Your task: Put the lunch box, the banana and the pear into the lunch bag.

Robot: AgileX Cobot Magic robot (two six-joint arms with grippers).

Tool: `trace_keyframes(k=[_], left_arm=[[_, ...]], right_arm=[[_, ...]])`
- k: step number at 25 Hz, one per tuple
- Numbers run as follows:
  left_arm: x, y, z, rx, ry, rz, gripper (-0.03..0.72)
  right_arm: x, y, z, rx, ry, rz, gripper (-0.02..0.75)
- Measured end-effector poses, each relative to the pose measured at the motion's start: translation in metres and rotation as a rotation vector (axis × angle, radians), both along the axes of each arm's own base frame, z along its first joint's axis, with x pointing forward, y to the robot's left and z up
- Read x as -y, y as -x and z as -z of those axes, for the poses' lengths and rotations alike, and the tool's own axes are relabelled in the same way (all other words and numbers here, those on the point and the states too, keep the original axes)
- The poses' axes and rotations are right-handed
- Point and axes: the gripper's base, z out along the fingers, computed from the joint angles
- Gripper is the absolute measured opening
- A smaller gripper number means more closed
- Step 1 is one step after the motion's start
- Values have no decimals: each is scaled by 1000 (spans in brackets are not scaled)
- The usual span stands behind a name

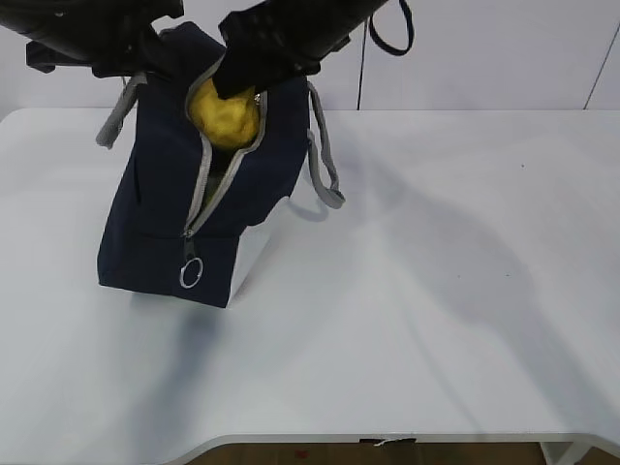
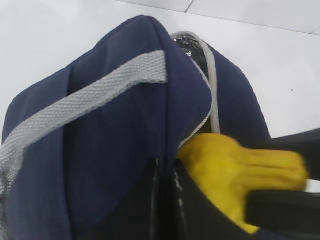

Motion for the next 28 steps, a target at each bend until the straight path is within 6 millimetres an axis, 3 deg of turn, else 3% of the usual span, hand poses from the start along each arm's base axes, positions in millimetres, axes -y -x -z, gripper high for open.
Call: trace_keyframes(k=[2,5,9,13,17,24,28], left_arm=[[0,0,0,0,1,0,-5],[0,0,0,0,1,0,-5],[0,-1,1,-1,2,-1,-5],[0,-1,1,-1,2,-1,-5],[0,-1,1,-1,2,-1,-5],[-2,-1,1,14,-42,8,-5],[-4,-2,2,32,-94,18,-5]], right_arm=[[-3,-4,10,-6,3,-20,346],[-5,-7,18,-12,-5,-35,452],[-6,-7,15,-4,-15,-38,549],[-3,-6,-2,-5,-4,2,562],[13,-2,-21,-44,121,130,555],[36,-7,-24,-118,163,272,494],[39,-7,-21,-151,141,272,492]])
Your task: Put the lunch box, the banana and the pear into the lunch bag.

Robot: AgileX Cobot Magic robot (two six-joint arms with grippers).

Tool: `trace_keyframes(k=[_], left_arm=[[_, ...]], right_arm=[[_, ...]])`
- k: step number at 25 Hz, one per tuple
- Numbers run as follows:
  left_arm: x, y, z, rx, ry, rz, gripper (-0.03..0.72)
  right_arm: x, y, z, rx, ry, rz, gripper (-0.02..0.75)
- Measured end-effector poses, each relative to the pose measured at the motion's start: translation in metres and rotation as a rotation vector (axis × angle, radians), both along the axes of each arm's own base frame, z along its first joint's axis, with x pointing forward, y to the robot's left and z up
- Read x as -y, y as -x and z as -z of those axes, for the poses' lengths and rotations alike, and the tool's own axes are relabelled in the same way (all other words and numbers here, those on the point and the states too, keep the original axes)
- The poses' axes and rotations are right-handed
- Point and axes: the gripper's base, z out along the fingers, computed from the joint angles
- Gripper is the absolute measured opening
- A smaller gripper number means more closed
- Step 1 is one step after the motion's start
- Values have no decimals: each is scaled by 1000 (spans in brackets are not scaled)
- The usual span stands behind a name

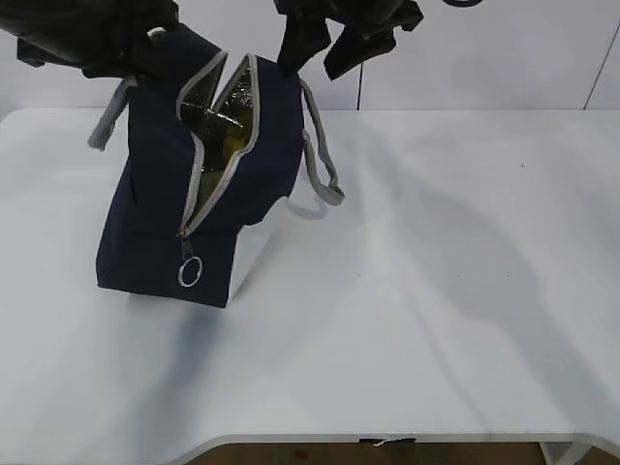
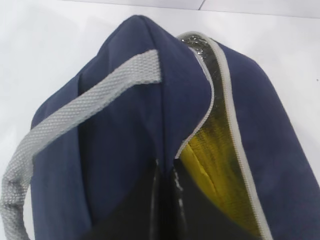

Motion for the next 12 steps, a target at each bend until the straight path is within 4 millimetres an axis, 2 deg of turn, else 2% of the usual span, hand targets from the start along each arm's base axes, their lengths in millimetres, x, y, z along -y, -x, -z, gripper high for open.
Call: trace_keyframes(k=[6,12], left_arm=[[-2,0,0,12,-37,8,-5],[-2,0,1,13,-56,13,-5]], right_arm=[[-4,-2,8,-39,-43,-10,489],[-11,-12,35,-101,-49,-22,424]])
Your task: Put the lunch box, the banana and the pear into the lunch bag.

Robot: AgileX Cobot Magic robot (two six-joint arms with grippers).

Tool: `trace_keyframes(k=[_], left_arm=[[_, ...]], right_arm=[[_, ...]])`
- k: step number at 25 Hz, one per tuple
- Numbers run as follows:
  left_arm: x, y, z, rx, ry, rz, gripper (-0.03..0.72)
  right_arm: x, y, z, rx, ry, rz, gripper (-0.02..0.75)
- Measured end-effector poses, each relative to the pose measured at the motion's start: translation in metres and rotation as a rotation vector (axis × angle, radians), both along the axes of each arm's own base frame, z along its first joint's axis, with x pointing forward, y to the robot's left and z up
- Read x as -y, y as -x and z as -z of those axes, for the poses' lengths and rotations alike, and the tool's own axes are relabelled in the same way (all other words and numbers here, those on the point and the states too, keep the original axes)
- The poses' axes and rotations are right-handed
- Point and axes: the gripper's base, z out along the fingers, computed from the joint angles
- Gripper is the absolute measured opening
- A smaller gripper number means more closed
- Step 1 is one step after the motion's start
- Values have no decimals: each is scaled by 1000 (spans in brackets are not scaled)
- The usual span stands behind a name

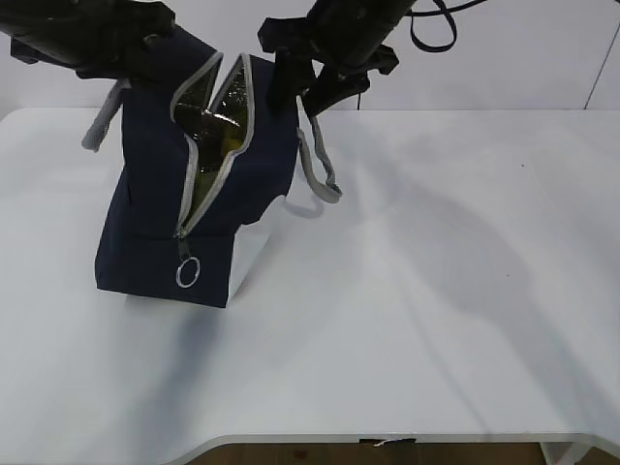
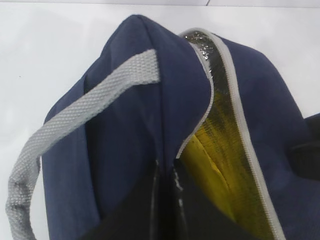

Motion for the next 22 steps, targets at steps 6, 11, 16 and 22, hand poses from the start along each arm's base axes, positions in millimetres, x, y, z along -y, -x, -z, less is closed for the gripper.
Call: trace_keyframes(k=[6,11,16,22], left_arm=[[0,0,0,-4,-3,2,-5],[0,0,0,-6,-4,2,-5],[2,1,0,-27,49,-8,-5],[18,7,-1,-59,131,10,-5]], right_arm=[[-2,-4,11,-26,-18,-17,361],[-6,-7,22,-42,-35,-49,148],[-6,-7,20,-22,-32,-70,12],[-3,-6,8,18,-12,-75,9]])
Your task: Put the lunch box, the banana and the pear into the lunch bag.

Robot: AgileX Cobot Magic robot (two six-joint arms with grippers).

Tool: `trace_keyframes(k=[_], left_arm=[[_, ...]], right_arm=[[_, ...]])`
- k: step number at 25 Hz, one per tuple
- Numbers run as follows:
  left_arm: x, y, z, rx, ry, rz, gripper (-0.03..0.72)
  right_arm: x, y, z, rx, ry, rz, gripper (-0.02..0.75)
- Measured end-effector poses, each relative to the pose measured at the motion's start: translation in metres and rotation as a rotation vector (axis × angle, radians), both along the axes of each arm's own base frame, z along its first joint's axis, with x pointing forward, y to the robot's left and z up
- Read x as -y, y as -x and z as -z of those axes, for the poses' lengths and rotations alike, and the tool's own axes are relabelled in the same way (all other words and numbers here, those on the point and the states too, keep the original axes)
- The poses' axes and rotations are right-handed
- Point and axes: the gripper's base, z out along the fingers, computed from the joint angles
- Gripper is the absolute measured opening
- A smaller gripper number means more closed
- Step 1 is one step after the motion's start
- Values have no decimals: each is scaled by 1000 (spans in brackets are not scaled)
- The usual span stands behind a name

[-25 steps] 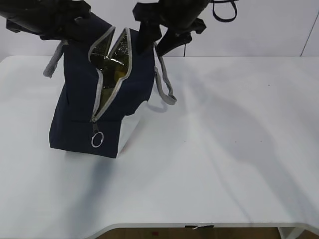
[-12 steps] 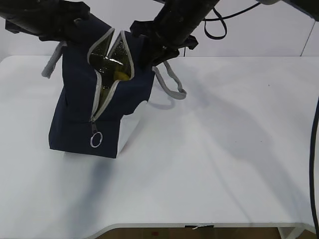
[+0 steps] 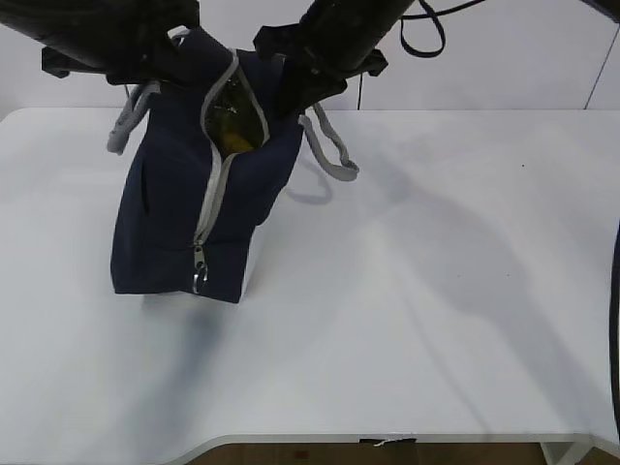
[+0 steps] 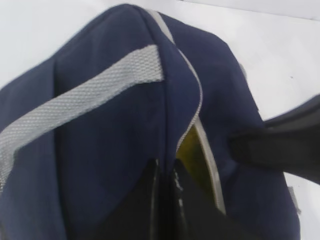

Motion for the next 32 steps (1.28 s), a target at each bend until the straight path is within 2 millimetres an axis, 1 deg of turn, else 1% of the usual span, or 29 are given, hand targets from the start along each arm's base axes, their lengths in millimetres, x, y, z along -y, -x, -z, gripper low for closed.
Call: trace_keyframes(k=[2,6,9,13,15,19,22,25,27,32], left_arm=[[11,4,0,2,5,28,-5],[31,12,-3,21,40,66,-5],[43,16,-5,27,87,74,-5],[54,20,-5,31,114,89,-5],[58,21,-5,34,125,91,-5],[61,20,-4,51,134,87,-5],[65,17,2,37,147,79,-5],[68,15,8,19,158,72,-5],[69,15,8,17,165,71,-5],[69,14,8,27,178,61,-5]], right_arm=[[4,5,-13,34,23,3,9],[19,18,-47,118,84,21,9],[29,30,-57,131,127,37,8],[44,41,-50,109,242,53,8],[48,44,-44,92,277,49,8],[50,45,-40,81,297,46,8],[54,44,-40,86,296,54,8],[62,42,-42,88,295,73,8],[67,41,-43,89,295,85,8],[71,42,-49,103,295,88,8]])
